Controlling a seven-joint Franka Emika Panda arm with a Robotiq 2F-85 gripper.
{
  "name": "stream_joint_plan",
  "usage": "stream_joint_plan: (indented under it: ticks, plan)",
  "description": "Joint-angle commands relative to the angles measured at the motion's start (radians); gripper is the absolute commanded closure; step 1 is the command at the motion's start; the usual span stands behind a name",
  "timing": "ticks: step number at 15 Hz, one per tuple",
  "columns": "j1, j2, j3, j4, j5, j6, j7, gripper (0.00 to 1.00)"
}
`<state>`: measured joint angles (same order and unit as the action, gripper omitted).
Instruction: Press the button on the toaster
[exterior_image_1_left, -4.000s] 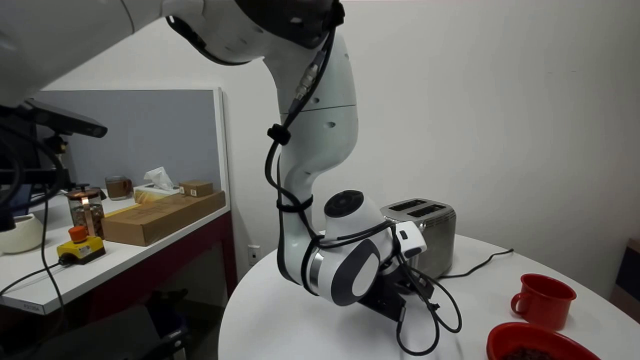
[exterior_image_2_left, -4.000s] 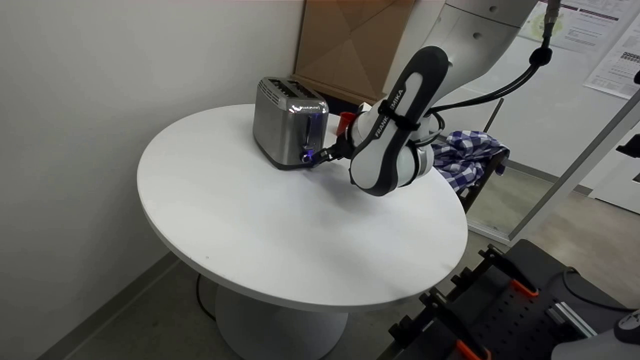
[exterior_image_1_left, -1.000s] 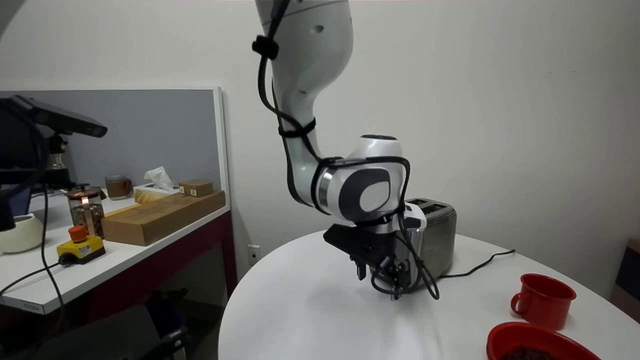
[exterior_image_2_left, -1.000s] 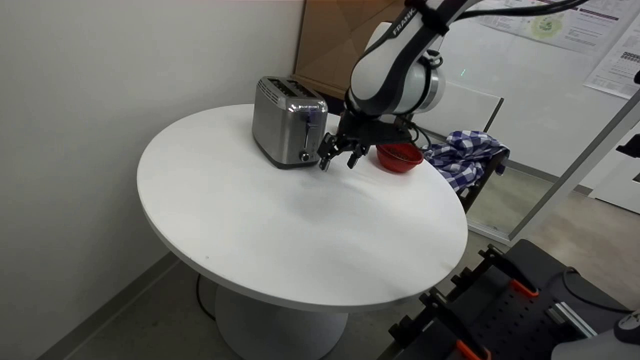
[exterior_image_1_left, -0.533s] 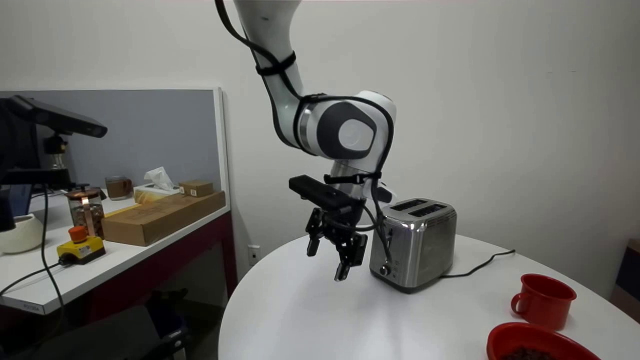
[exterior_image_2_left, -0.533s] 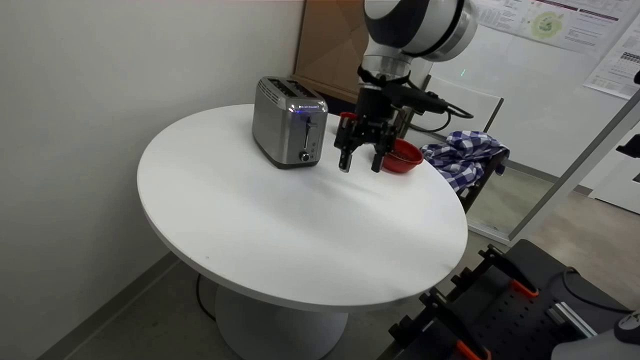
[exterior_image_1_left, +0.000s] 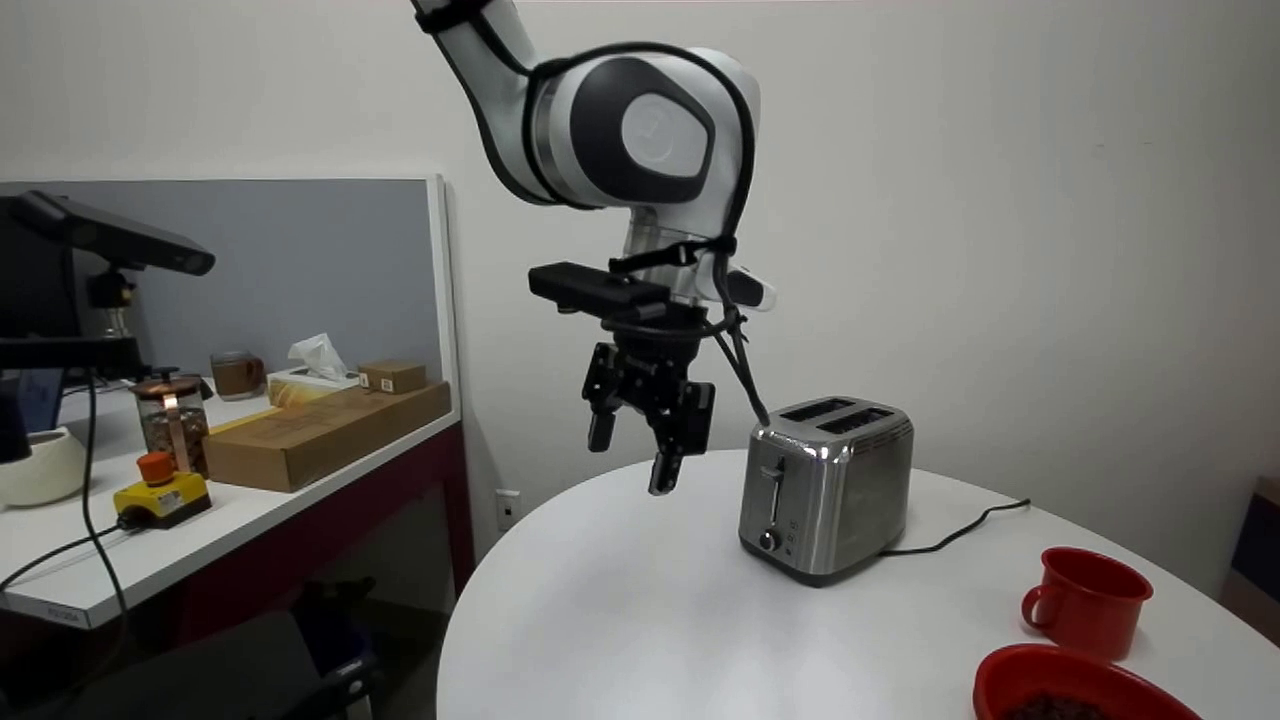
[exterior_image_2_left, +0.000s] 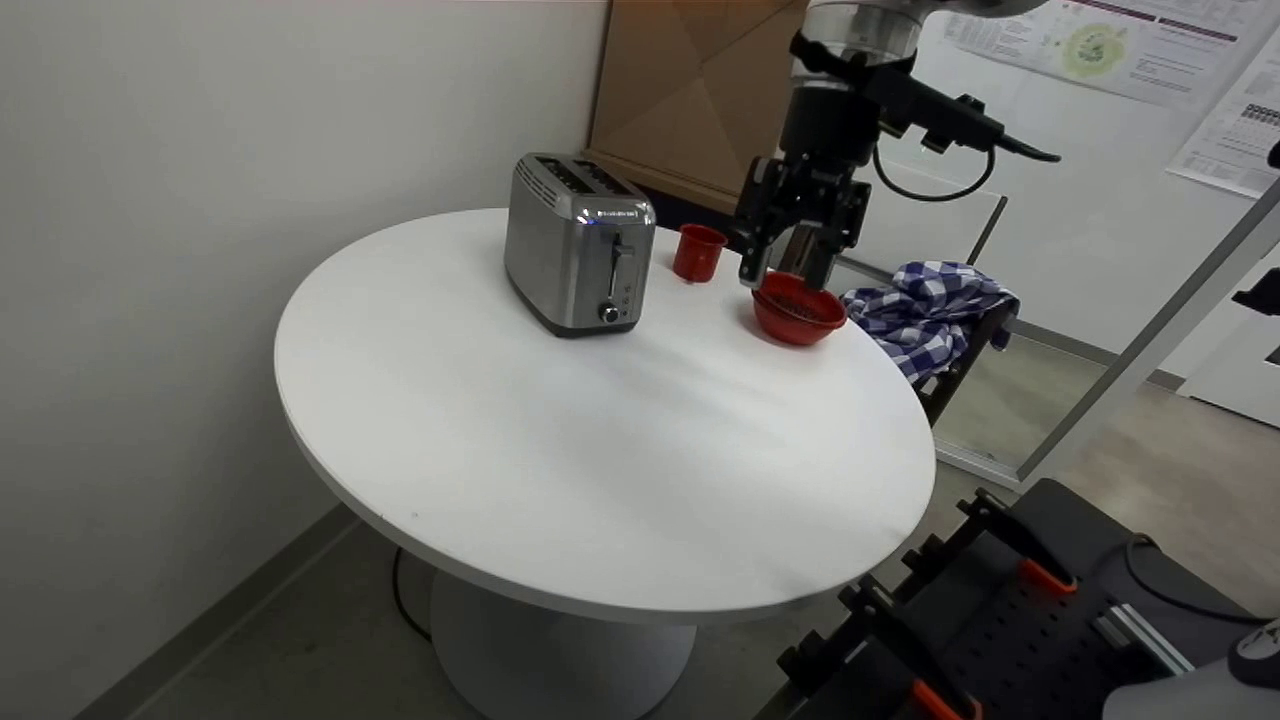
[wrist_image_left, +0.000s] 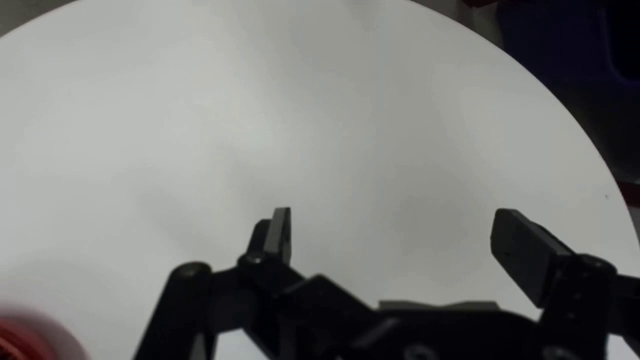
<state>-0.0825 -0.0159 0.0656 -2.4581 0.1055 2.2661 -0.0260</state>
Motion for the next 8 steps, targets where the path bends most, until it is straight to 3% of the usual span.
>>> stream_joint_plan:
  ticks: [1, 2, 8]
  plan:
    - [0.025, -0.145, -0.037, -0.088, -0.03, 0.02, -0.011, 0.0]
    - [0.031, -0.065, -0.038, -0.032, -0.013, 0.001, 0.002, 0.0]
    - [0.037, -0.071, -0.045, -0.041, -0.014, 0.0, 0.003, 0.0]
